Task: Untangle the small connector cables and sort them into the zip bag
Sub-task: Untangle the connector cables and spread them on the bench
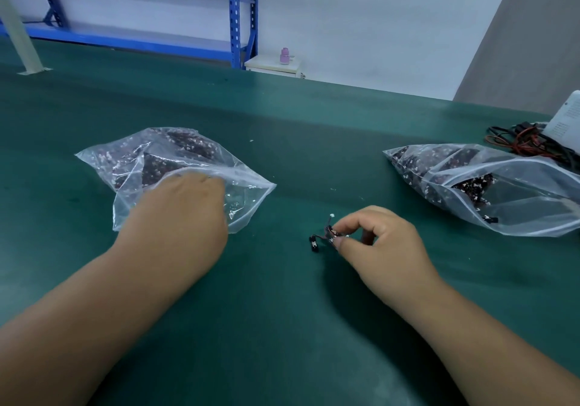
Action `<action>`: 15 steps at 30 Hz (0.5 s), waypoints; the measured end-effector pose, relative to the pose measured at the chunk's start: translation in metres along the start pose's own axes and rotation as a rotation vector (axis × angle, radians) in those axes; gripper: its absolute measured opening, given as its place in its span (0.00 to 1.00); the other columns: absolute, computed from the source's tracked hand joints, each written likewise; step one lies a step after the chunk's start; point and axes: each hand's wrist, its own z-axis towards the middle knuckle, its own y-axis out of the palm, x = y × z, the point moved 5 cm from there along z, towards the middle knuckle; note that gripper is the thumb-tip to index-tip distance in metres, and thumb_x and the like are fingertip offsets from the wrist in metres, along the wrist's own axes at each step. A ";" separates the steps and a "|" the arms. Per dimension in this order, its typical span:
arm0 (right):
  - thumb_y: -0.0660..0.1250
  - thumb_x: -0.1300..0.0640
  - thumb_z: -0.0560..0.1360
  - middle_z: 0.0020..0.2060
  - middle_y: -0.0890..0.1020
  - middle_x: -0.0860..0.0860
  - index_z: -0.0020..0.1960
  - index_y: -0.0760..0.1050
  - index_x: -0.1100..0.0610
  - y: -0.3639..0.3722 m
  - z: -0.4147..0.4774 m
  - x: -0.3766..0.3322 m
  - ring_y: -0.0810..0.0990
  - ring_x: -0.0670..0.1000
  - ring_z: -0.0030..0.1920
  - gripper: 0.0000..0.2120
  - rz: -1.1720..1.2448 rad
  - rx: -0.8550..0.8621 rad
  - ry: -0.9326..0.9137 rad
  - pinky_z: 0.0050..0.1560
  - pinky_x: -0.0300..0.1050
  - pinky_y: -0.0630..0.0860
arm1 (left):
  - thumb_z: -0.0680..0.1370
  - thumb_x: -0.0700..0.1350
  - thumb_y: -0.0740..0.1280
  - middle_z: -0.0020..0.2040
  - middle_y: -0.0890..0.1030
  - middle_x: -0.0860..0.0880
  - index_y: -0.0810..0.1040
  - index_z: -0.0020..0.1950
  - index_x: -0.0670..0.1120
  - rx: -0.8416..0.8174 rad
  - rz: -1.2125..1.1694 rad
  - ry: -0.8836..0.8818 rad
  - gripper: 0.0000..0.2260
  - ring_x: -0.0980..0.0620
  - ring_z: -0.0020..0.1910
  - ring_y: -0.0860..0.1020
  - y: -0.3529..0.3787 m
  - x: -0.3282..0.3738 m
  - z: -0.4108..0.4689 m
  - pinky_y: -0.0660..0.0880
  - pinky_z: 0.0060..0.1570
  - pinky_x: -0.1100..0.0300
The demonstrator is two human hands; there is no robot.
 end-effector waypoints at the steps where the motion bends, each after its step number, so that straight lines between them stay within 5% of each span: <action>1: 0.74 0.64 0.68 0.36 0.79 0.37 0.36 0.81 0.46 -0.002 0.001 0.002 0.74 0.41 0.34 0.13 0.036 0.023 0.033 0.35 0.28 0.67 | 0.75 0.40 0.61 0.40 0.73 0.50 0.65 0.39 0.49 -0.014 0.014 -0.008 0.07 0.46 0.43 0.72 0.002 -0.004 0.002 0.74 0.45 0.49; 6: 0.69 0.68 0.71 0.31 0.80 0.41 0.37 0.82 0.48 -0.006 0.003 0.018 0.72 0.40 0.29 0.15 0.173 0.086 0.227 0.30 0.28 0.68 | 0.76 0.39 0.59 0.37 0.67 0.53 0.63 0.36 0.51 -0.085 0.000 -0.104 0.11 0.48 0.41 0.70 0.014 -0.022 0.013 0.66 0.41 0.54; 9: 0.69 0.66 0.72 0.32 0.81 0.42 0.38 0.82 0.47 -0.003 0.002 0.020 0.73 0.39 0.29 0.14 0.184 0.078 0.242 0.30 0.28 0.69 | 0.77 0.41 0.60 0.47 0.76 0.47 0.74 0.46 0.46 -0.154 0.081 -0.094 0.03 0.47 0.50 0.72 0.026 -0.032 0.024 0.69 0.50 0.55; 11: 0.69 0.65 0.72 0.33 0.81 0.44 0.37 0.81 0.47 -0.002 0.001 0.019 0.73 0.39 0.29 0.14 0.175 0.075 0.231 0.31 0.27 0.69 | 0.78 0.42 0.60 0.53 0.77 0.45 0.75 0.54 0.46 -0.232 0.062 -0.123 0.07 0.46 0.55 0.74 0.034 -0.035 0.030 0.71 0.57 0.53; 15: 0.69 0.65 0.73 0.32 0.80 0.42 0.38 0.81 0.48 -0.001 0.000 0.017 0.74 0.39 0.31 0.13 0.177 0.080 0.225 0.32 0.27 0.69 | 0.80 0.42 0.57 0.51 0.75 0.47 0.75 0.59 0.47 -0.345 -0.040 -0.217 0.11 0.51 0.46 0.74 0.043 -0.039 0.040 0.71 0.49 0.56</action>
